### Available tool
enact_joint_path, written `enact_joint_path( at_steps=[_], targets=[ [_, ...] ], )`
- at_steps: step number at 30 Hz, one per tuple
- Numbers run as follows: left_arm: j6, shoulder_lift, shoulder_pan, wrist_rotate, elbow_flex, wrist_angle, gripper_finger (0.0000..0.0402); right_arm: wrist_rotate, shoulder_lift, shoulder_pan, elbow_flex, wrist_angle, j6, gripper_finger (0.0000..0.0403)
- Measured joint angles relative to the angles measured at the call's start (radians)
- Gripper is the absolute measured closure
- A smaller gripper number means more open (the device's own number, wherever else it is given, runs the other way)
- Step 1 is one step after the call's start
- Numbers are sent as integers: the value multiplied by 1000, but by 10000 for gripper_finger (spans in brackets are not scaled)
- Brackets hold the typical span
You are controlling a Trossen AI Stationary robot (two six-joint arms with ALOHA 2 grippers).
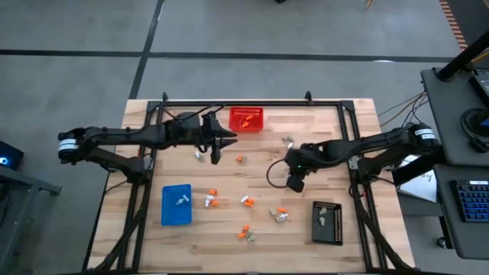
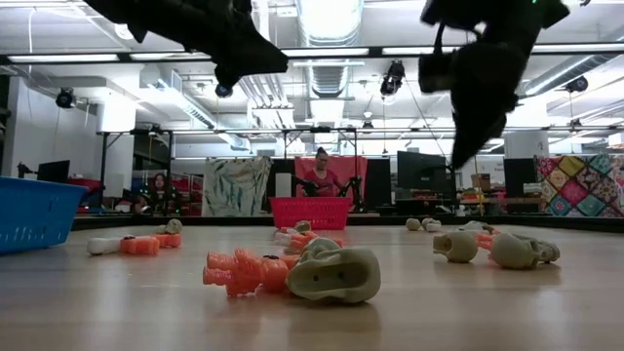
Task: Sort Halloween decoration
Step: Put the white skeleton toy into the blue bin
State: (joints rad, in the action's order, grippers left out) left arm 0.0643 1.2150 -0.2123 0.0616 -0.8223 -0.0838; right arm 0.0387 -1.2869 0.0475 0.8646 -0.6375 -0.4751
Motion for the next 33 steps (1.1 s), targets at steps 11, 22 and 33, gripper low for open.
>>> enact_joint_path(
  at_steps=[11,22,33],
  targets=[
    [-21,11,0,0,0,1,322,-73,-132,4,0,-96,58,337],
    [-31,11,0,0,0,-4,322,14,-168,31,0,-79,182,296],
    [-48,11,0,0,0,-8,322,39,-289,31,1,-21,151,253]
  ],
)
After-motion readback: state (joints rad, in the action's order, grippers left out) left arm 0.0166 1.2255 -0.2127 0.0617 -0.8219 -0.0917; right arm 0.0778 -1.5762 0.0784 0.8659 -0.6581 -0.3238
